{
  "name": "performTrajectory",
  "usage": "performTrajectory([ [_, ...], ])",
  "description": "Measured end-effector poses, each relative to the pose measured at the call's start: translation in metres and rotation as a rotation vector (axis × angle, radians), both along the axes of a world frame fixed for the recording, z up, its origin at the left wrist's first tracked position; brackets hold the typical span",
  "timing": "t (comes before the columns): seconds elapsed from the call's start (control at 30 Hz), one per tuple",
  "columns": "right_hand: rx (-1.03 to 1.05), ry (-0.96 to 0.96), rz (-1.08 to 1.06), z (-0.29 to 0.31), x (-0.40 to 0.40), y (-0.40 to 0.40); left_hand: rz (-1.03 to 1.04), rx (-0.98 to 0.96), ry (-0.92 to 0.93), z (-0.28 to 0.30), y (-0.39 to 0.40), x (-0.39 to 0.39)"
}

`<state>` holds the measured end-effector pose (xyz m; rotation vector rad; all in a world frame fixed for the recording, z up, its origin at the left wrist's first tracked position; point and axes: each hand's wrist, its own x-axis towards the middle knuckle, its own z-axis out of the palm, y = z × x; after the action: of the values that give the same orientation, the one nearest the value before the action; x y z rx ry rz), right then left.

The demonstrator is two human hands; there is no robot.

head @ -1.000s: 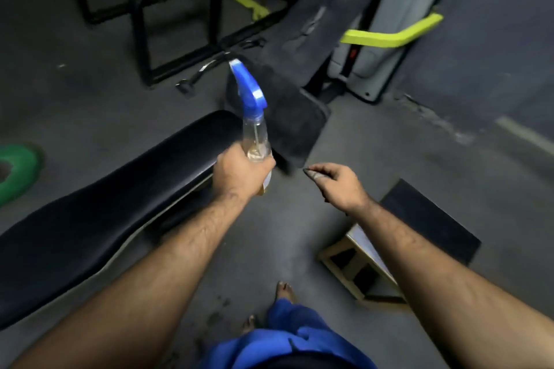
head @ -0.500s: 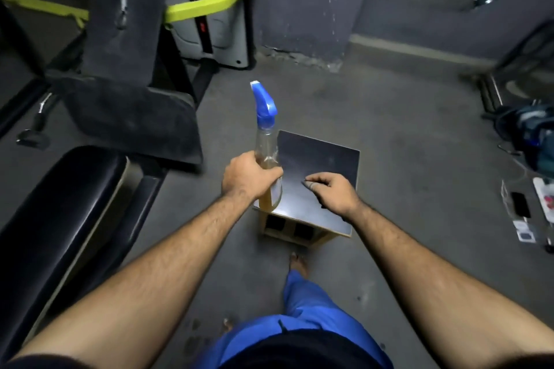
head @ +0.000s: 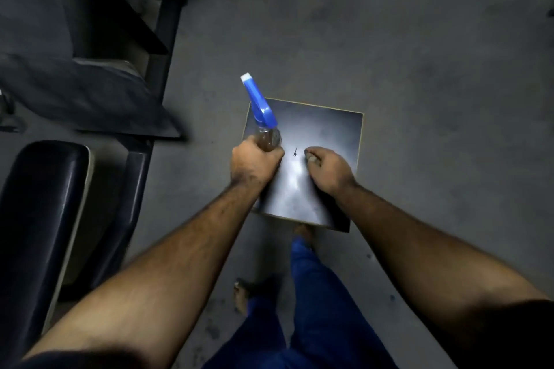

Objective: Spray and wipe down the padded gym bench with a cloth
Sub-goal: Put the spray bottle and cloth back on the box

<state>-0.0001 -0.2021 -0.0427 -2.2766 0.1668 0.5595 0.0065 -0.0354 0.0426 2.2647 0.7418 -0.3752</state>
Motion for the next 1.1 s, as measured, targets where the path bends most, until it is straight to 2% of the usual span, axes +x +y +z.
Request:
performTrajectory([
  [0.1, -0.071, -0.208, 0.038, -0.025, 0.012, 0.002, 0.001, 0.022, -0.024, -0.022, -0.007, 0.017],
  [0.2, -0.103, -0.312, 0.090, -0.050, 0.026, 0.008, 0.037, 0.014, -0.069, -0.041, -0.012, 0.026],
  [0.33, -0.218, -0.288, 0.163, -0.078, 0.035, 0.018, 0.037, -0.001, -0.171, -0.057, -0.019, 0.023],
  [0.47, -0.377, -0.151, 0.296, -0.103, 0.026, 0.027, 0.050, -0.029, -0.157, -0.066, -0.020, 0.019],
  [0.73, -0.378, -0.061, 0.363, -0.097, 0.034, 0.025, 0.064, -0.069, -0.111, -0.065, -0.021, 0.024],
  [0.9, -0.312, -0.173, 0.195, -0.074, 0.034, 0.025, 0.034, -0.114, -0.009, -0.065, -0.011, 0.016],
  [0.97, -0.260, -0.093, 0.080, -0.056, 0.025, 0.031, -0.011, -0.076, 0.032, -0.060, -0.003, 0.010],
  [1.1, -0.195, 0.259, -0.066, -0.020, 0.008, 0.046, -0.036, -0.055, 0.139, -0.041, 0.022, -0.015],
])
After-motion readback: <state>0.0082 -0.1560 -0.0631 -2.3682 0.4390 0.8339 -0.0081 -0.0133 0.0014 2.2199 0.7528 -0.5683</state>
